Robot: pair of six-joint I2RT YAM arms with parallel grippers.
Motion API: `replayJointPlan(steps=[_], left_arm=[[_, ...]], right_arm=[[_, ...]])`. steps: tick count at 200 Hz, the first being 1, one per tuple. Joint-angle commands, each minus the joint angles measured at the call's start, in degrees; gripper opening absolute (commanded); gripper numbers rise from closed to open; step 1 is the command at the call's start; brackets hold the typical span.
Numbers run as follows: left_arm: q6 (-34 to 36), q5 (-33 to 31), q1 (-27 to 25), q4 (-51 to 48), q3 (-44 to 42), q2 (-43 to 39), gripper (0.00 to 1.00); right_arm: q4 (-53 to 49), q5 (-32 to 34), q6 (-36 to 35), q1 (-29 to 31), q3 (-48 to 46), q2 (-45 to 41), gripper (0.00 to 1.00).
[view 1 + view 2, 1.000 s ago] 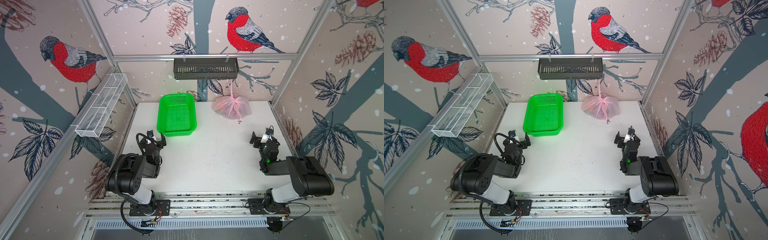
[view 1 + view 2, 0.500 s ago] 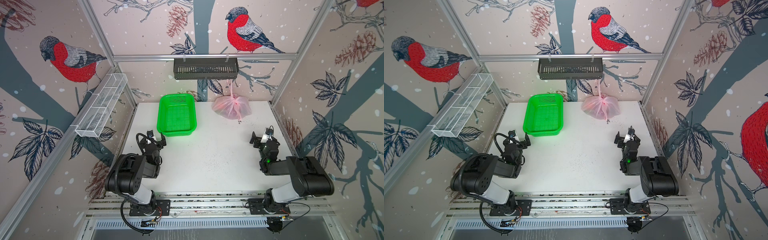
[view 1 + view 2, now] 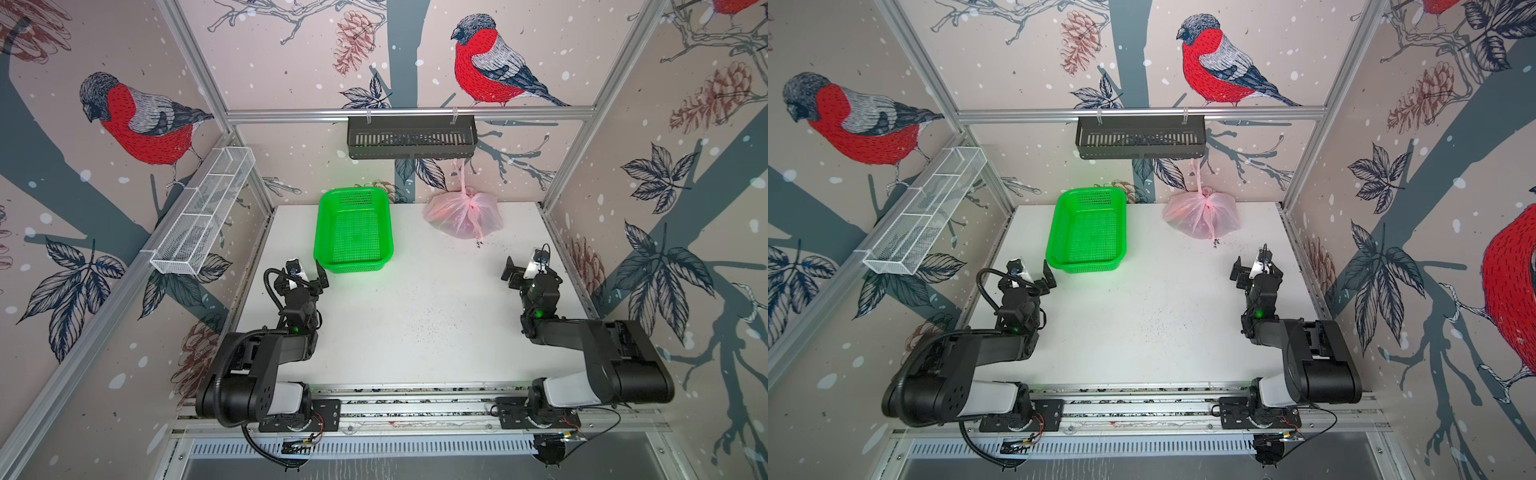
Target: Untie the knot of the plastic bag and take out the fruit
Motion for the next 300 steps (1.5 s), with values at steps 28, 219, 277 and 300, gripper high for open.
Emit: replayJointPlan(steps=[28, 219, 277, 300], left_arm=[[-12.5, -16.4, 0.1, -23.4, 5.4, -12.2, 0.99], [-14.0, 19.4, 8.8, -69.5, 55.2, 17.8, 0.98], [-12.2, 29.1, 9.0, -82.1, 74.2, 36.7, 0.91], [-11.8, 32.2, 9.0, -85.3, 80.8, 43.3, 0.81]], right_arm=[[-17.2, -0.4, 5.8, -1.1, 4.5, -2.8, 0.99], [-48.2, -5.9, 17.9, 2.2, 9.4, -27.2, 0.99], [-49.7, -5.4, 16.2, 6.0, 10.5, -27.0, 0.99], [-49.5, -5.7, 16.4, 6.7, 10.8, -26.3, 0.99]])
